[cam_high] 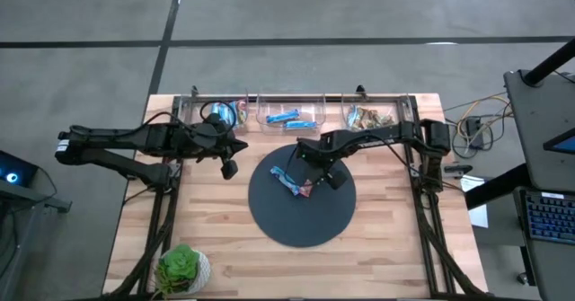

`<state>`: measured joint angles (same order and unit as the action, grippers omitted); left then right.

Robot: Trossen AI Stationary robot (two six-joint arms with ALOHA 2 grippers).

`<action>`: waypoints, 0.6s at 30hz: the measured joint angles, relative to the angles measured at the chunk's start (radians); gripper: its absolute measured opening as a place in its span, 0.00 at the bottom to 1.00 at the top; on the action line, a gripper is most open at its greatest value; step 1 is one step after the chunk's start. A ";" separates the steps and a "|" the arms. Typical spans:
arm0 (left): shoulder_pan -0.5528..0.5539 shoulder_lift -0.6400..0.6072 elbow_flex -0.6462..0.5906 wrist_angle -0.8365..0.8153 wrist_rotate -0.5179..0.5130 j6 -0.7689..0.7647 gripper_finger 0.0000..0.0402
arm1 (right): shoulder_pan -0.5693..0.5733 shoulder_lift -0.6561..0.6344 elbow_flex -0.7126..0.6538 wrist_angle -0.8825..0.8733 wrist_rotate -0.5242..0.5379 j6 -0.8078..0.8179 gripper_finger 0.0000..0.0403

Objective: Pick and place Granola Bars by type
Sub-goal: Put the red granola bar into the left transparent bin

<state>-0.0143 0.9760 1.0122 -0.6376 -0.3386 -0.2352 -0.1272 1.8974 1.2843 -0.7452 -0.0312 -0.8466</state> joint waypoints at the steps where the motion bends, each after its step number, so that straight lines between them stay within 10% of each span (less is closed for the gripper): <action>1: 0.000 0.000 0.000 0.000 0.000 0.000 0.00 | 0.000 0.005 -0.002 0.002 0.000 -0.001 0.57; 18: 0.001 0.000 -0.001 0.000 0.000 0.000 0.00 | -0.002 0.067 -0.006 0.002 0.002 0.020 0.54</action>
<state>-0.0132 0.9760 1.0115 -0.6376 -0.3386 -0.2348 -0.1291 1.9648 1.2781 -0.7435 -0.0288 -0.8265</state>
